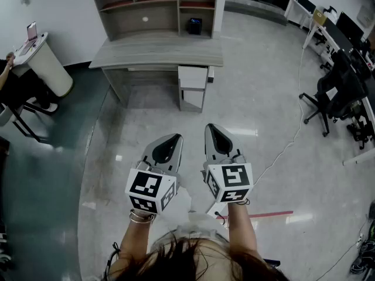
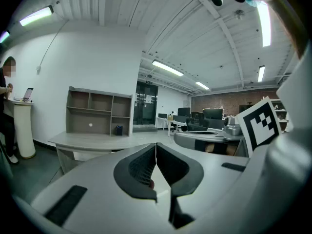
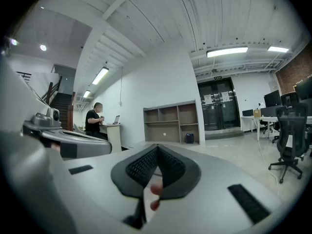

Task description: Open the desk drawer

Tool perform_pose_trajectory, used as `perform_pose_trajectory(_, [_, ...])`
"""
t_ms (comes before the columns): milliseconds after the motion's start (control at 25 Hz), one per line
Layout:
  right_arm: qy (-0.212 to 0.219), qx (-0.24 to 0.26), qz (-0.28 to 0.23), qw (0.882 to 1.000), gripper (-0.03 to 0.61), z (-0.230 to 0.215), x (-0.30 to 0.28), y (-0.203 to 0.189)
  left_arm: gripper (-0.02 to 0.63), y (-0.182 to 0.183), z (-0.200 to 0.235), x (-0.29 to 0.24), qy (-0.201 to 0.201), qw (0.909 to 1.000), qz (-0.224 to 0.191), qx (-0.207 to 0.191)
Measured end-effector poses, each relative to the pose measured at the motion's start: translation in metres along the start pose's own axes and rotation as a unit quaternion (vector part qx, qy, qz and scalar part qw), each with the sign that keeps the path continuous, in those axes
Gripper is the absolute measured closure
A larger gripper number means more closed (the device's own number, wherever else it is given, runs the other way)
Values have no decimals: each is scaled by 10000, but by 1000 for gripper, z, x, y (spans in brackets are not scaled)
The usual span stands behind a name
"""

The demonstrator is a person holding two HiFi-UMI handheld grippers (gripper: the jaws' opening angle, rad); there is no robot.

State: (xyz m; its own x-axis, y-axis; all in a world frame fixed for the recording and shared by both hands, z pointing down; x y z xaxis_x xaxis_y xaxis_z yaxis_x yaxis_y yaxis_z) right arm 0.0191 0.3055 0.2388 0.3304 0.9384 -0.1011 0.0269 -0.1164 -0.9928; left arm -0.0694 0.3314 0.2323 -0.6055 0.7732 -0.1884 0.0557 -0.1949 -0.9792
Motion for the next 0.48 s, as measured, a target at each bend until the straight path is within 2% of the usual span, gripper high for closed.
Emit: perform_pose_trajectory(480, [-280,81,132,9995,560,-28,-61,12,601,22,44,-57,-262,9996,11,90])
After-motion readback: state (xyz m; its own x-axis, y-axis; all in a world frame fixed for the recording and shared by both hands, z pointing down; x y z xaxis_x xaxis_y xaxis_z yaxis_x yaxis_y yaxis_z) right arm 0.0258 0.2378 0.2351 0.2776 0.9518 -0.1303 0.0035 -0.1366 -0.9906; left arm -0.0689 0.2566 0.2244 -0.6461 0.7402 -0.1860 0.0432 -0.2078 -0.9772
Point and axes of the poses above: the fingertips, and each gripper's own axes: x backward along the fingers, z to its left, y out of its top, the point moved 1 cm from there along x, backward along the fingers, and after that the axes turned 3 degrees about -y, right-handed, at the moved point
